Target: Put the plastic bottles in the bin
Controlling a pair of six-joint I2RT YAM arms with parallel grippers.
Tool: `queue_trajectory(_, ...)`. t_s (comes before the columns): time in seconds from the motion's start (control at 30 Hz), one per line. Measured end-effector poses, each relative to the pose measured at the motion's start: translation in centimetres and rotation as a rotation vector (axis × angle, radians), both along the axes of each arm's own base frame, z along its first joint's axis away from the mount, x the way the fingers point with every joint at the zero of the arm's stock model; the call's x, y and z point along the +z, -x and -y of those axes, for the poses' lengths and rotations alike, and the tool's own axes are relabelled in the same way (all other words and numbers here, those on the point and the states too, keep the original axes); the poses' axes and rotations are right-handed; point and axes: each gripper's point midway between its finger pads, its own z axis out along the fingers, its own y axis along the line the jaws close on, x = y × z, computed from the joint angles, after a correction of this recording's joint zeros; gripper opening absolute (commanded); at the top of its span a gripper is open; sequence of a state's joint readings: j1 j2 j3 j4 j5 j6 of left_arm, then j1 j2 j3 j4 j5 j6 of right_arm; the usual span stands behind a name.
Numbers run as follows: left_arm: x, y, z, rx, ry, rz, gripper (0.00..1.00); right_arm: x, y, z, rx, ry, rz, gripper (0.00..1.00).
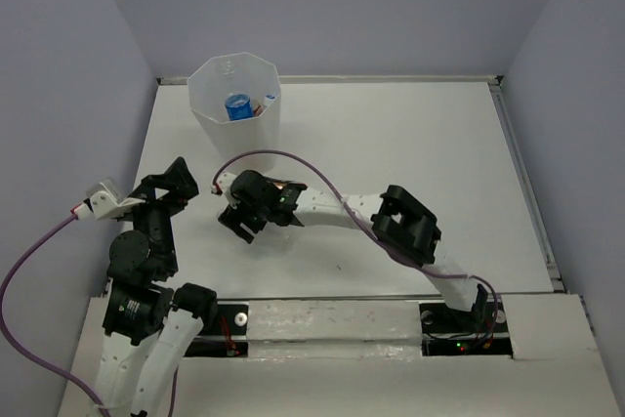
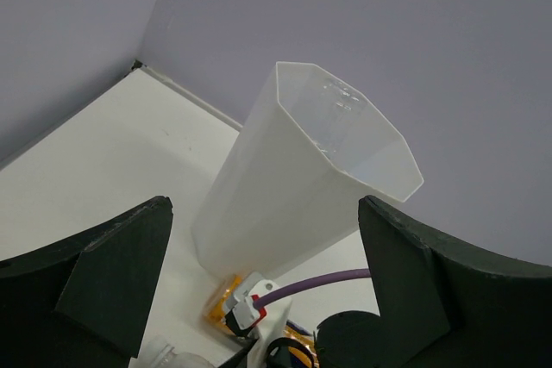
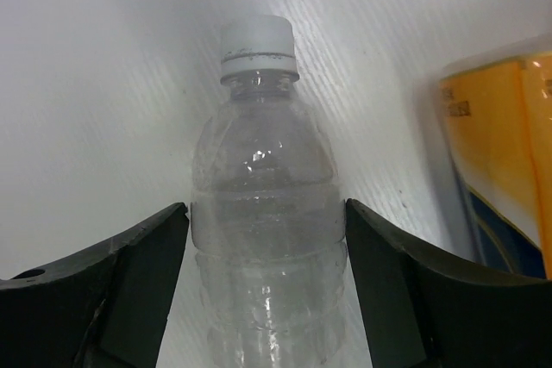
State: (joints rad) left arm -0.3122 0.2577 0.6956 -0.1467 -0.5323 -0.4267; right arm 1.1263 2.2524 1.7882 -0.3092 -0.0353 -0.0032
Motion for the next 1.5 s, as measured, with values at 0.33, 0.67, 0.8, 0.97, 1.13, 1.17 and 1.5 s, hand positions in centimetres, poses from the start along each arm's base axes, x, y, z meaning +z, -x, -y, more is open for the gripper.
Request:
queue_trajectory(0.33,0.1,0.2,-0.2,0.009,0.004,0.008,0.99,1.1,0.8,-1.7,0.024,-0.039,-0.002,0.52)
queue_trajectory(0.67,0.4,0.6,-0.6,0.025,0.012,0.021,0.99,15.3,-0.7,-1.7,-0.042,-0.312,0.102,0.46)
queue_trajectory(0.8,0.4,0.8,-0.8,0.033,0.015,0.026,0.99,25.4,-2.5,0.4,-0.103,-0.509,0.216,0.46)
queue_trajectory(0.97,0.4,0.9,-0.8,0.033,0.015,0.027,0.99,34.8,-6.7,3.5,-0.199,-0.705,0.337,0.45)
queue_trajectory(1.13,0.5,0.9,-0.6,0.017,0.013,0.028,0.99,41.7,-12.8,6.4,-0.305,-0.91,0.461,0.43)
queue_trajectory(1.17,0.5,0.9,-0.5,0.016,0.013,0.028,0.99,42.8,-14.0,6.9,-0.32,-0.954,0.494,0.42)
queue_trajectory(1.5,0.5,0.8,0.0,-0.009,0.013,0.028,0.99,39.7,-22.1,3.5,-0.338,-1.102,0.644,0.5)
